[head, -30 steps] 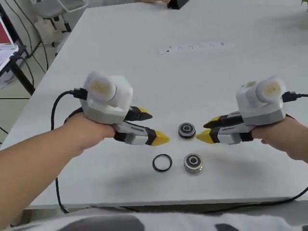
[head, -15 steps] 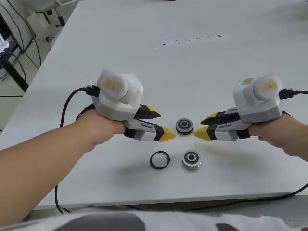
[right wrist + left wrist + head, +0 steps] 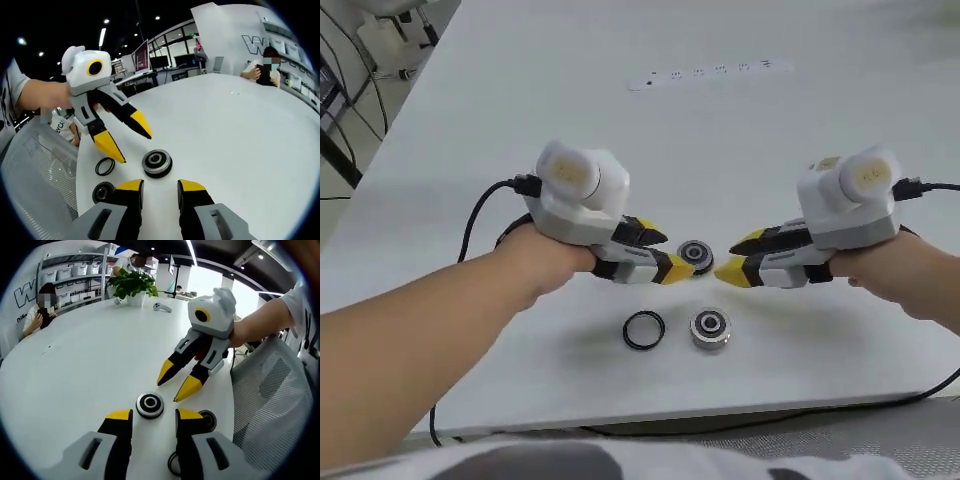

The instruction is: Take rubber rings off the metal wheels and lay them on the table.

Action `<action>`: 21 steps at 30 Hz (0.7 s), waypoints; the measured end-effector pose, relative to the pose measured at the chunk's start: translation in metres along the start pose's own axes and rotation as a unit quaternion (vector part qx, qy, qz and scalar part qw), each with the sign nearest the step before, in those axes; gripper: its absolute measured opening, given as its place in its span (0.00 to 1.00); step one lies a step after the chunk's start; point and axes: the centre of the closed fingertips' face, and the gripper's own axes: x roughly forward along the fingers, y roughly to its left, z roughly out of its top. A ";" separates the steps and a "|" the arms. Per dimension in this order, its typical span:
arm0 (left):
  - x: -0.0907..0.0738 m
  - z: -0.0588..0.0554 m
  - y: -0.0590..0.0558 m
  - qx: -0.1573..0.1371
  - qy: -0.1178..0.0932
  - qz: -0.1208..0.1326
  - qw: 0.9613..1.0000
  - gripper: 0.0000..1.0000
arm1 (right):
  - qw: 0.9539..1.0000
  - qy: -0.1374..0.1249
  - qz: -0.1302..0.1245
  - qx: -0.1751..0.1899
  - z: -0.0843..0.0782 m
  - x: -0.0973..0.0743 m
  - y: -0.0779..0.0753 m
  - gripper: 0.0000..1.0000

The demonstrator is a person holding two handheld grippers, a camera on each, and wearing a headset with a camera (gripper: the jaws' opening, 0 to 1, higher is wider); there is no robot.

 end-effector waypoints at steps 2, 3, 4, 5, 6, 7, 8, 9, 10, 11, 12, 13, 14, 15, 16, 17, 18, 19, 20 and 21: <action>0.003 0.000 0.000 -0.003 0.001 -0.002 1.000 0.28 | 1.000 0.000 0.001 0.000 -0.001 0.001 0.001 0.25; 0.004 0.000 0.000 -0.003 0.001 -0.003 1.000 0.27 | 1.000 0.000 0.001 0.001 -0.001 0.001 0.001 0.25; 0.005 0.000 0.000 -0.003 0.001 -0.004 1.000 0.26 | 1.000 -0.002 0.002 0.004 0.000 0.001 0.001 0.25; 0.006 0.000 0.000 -0.003 0.001 -0.004 1.000 0.26 | 1.000 -0.002 0.002 0.004 -0.001 0.001 0.002 0.25; 0.007 0.000 0.001 -0.002 0.002 -0.004 1.000 0.26 | 1.000 -0.002 0.002 0.004 -0.001 0.002 0.002 0.25; 0.008 0.000 0.001 -0.002 0.002 -0.004 1.000 0.25 | 1.000 -0.002 0.002 0.004 -0.001 0.002 0.002 0.25; 0.009 0.000 0.002 -0.003 0.003 -0.004 1.000 0.25 | 1.000 -0.002 0.003 0.004 -0.001 0.002 0.002 0.25; 0.010 0.000 0.002 -0.002 0.003 -0.004 1.000 0.23 | 1.000 -0.002 0.003 0.004 -0.001 0.002 0.003 0.25; 0.010 0.000 0.002 -0.002 0.004 -0.004 1.000 0.22 | 1.000 -0.002 0.003 0.005 -0.001 0.002 0.003 0.25; 0.011 0.000 0.002 -0.002 0.005 -0.004 1.000 0.21 | 1.000 -0.002 0.003 0.007 -0.001 0.002 0.003 0.25; 0.012 0.001 0.002 0.000 0.004 -0.005 1.000 0.20 | 1.000 -0.003 0.003 0.008 -0.001 0.002 0.003 0.25; 0.012 0.001 0.001 0.001 0.004 -0.005 1.000 0.20 | 1.000 -0.002 0.003 0.008 -0.001 0.002 0.003 0.25; 0.014 0.001 0.001 0.003 0.004 -0.005 1.000 0.19 | 1.000 -0.002 0.003 0.007 -0.002 0.002 0.003 0.24; 0.015 0.002 0.001 0.004 0.004 -0.006 1.000 0.19 | 1.000 -0.001 0.003 0.007 -0.002 0.002 0.003 0.24; 0.016 0.002 0.000 0.004 0.005 -0.007 1.000 0.19 | 1.000 0.000 0.003 0.007 -0.002 0.002 0.003 0.24; 0.017 0.002 0.000 0.004 0.005 -0.007 1.000 0.18 | 1.000 0.000 0.003 0.007 -0.003 0.001 0.003 0.24; 0.018 0.003 0.000 0.005 0.006 -0.007 1.000 0.18 | 1.000 0.000 0.003 0.007 -0.002 0.001 0.003 0.24; 0.019 0.003 -0.001 0.005 0.007 -0.007 1.000 0.18 | 1.000 0.000 0.004 0.008 -0.002 0.001 0.004 0.24; 0.020 0.003 -0.002 0.007 0.008 -0.008 1.000 0.17 | 1.000 0.000 0.004 0.009 -0.003 0.001 0.004 0.24; 0.021 0.003 -0.002 0.012 0.010 -0.007 1.000 0.17 | 1.000 0.000 0.003 0.008 -0.003 0.001 0.003 0.24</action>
